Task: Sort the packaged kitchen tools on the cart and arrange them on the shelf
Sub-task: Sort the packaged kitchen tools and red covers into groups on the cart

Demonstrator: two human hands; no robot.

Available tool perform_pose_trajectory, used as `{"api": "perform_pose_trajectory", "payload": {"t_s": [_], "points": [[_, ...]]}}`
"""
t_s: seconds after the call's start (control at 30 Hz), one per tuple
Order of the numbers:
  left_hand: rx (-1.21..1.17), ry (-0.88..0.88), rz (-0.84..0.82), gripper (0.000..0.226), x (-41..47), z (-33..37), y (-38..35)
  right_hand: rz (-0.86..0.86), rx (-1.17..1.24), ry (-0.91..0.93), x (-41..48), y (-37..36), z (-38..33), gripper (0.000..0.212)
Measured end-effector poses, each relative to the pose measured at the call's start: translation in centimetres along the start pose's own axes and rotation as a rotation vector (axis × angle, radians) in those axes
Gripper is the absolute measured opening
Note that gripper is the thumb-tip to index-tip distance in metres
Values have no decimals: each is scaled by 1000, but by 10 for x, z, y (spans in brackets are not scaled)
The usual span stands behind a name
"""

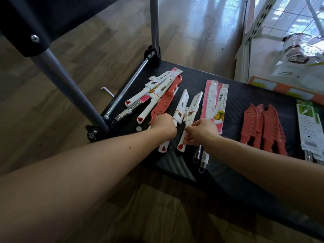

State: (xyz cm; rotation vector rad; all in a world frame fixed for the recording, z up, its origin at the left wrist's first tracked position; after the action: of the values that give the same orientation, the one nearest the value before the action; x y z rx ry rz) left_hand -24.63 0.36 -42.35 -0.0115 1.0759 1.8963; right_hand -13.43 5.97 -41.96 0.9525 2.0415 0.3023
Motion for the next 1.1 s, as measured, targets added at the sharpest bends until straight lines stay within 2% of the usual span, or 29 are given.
{"api": "perform_pose_trajectory", "payload": {"t_s": [0.13, 0.17, 0.3, 0.43, 0.57, 0.7, 0.87, 1.0, 1.1], "points": [[82, -35, -58, 35, 3, 0, -3, -26, -121, 37, 2, -5, -1, 3], [92, -54, -66, 37, 3, 0, -1, -23, -140, 47, 3, -6, 0, 6], [102, -117, -31, 38, 0, 2, 11, 0, -233, 104, 5, -10, -2, 45], [95, -125, 7, 39, -2, -1, 22, 48, -293, 157, 4, -8, -3, 66], [311, -258, 114, 30, -2, 5, 41, 56, -335, 225, 4, -1, -5, 56], [466, -320, 158, 29, 1, 10, 50, 206, -556, 413, 5, 16, -21, 44], [427, -336, 174, 29, 0, 9, 54, 309, -936, 754, 11, 18, -60, 32], [357, -355, 211, 29, -6, 1, 57, 369, -1135, 952, 30, 14, -82, 41], [300, -349, 222, 29, -9, -11, 59, 381, -1311, 1001, 52, 11, -93, 52]]}}
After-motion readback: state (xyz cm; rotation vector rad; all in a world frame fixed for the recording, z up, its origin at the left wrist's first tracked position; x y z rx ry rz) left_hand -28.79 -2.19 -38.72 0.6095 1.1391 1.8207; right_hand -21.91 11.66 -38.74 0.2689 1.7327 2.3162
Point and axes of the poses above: each hand's wrist, its own x-axis towards the middle knuckle, its own y-axis out of the back of the hand, z = x × y, the point moved 5 cm from there along x, towards the middle knuckle, and after that the axes turned 14 degrees about -x, right-handed, at the moved point
